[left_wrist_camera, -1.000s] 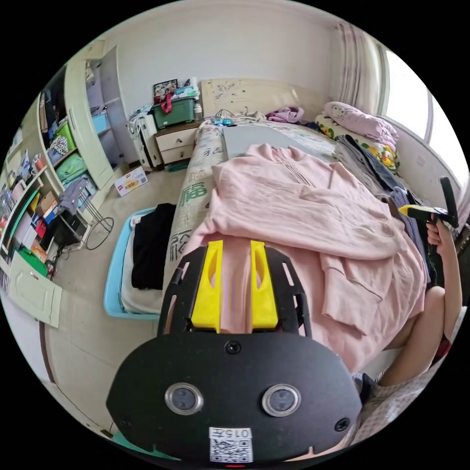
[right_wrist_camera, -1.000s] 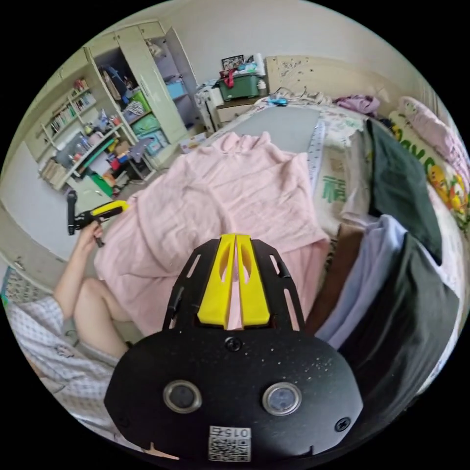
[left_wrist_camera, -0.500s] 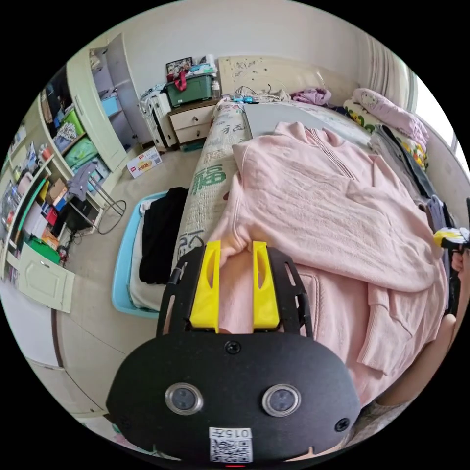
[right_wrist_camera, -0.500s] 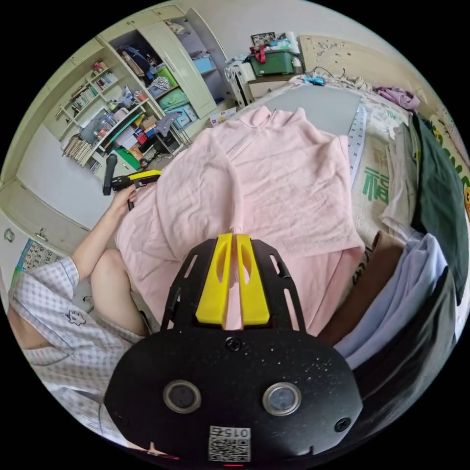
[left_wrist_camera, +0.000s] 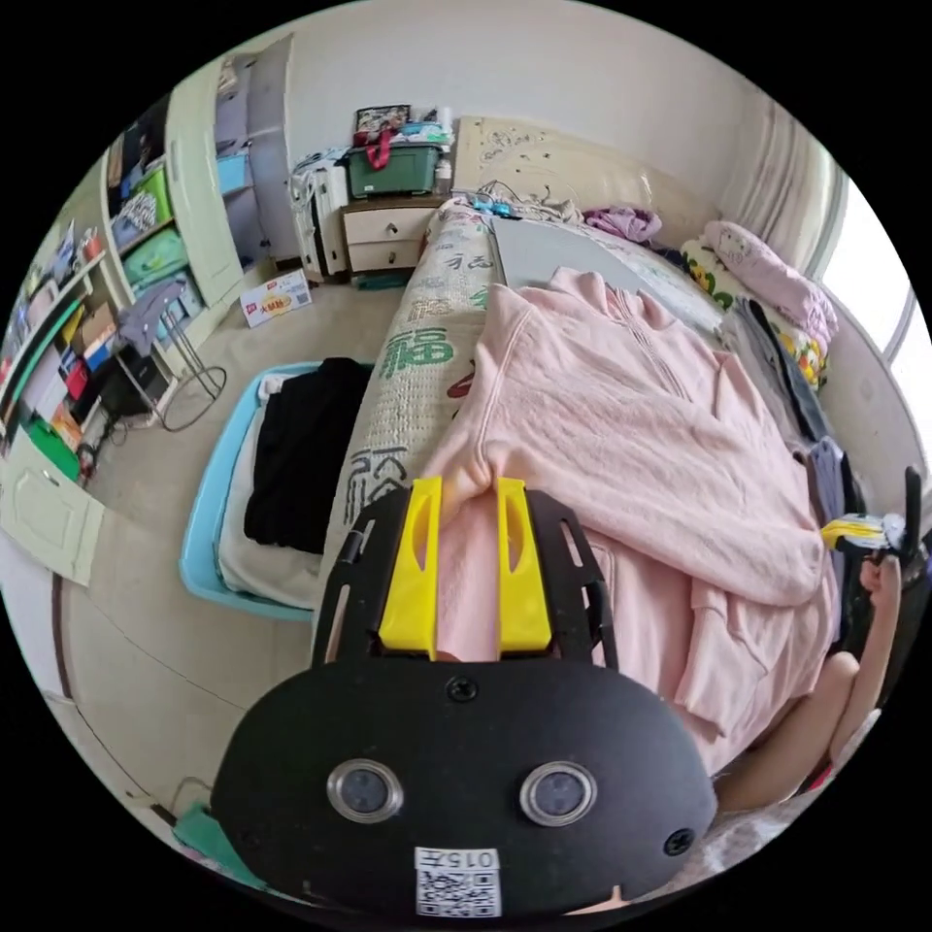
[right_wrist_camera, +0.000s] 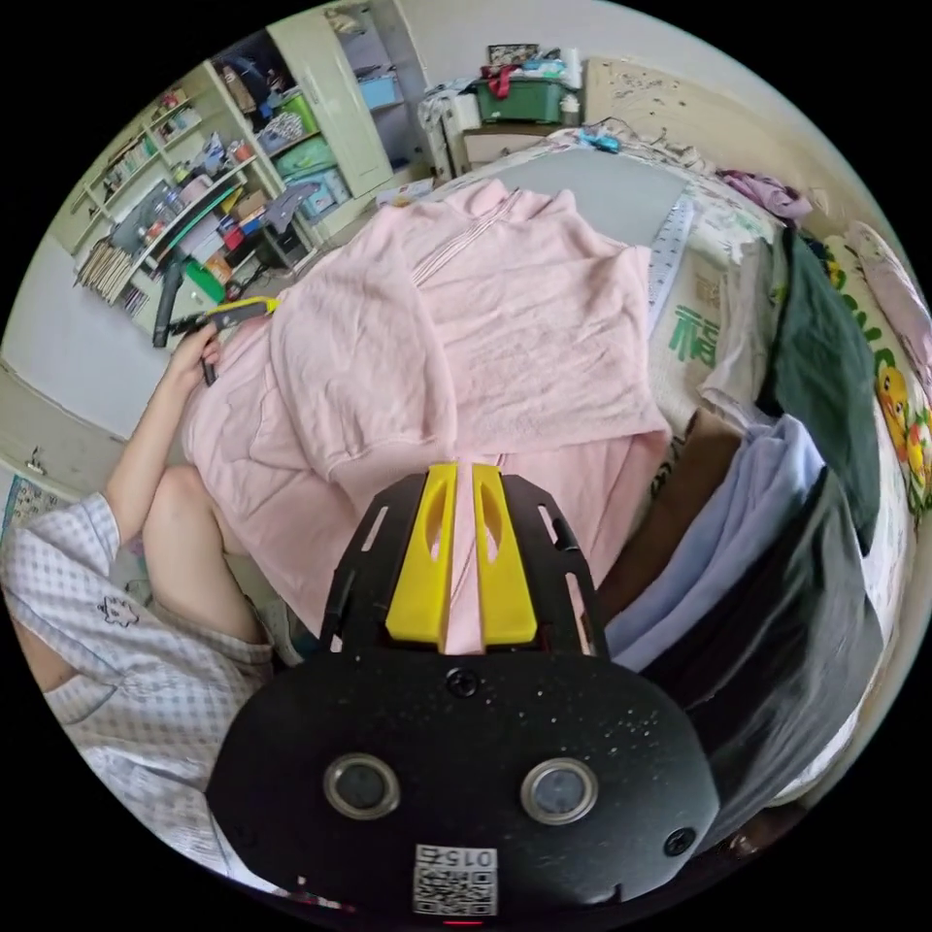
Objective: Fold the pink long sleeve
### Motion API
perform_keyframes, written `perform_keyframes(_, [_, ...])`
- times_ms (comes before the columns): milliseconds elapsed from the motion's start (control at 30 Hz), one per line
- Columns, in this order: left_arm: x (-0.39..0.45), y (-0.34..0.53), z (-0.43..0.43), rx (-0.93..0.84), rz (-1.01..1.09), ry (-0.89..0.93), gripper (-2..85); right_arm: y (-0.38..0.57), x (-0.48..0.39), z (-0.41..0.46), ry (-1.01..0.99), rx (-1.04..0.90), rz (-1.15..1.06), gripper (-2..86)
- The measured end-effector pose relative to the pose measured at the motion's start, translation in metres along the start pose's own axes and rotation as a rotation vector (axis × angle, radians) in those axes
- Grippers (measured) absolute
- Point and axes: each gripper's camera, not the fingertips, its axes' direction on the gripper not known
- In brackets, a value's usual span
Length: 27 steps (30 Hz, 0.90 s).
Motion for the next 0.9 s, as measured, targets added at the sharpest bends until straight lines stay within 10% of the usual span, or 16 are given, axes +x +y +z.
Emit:
perform_keyframes(300, [-0.119, 0.037, 0.037, 0.058, -0.392, 0.483, 11.9, -0.052, -0.033, -0.029, -0.136, 0.317, 0.000, 5.1])
perform_keyframes(900, [-0.215, 0.052, 0.094, 0.099, -0.562, 0.686, 12.7, -0.387, -0.171, 0.178, -0.128, -0.046, -0.160, 11.7])
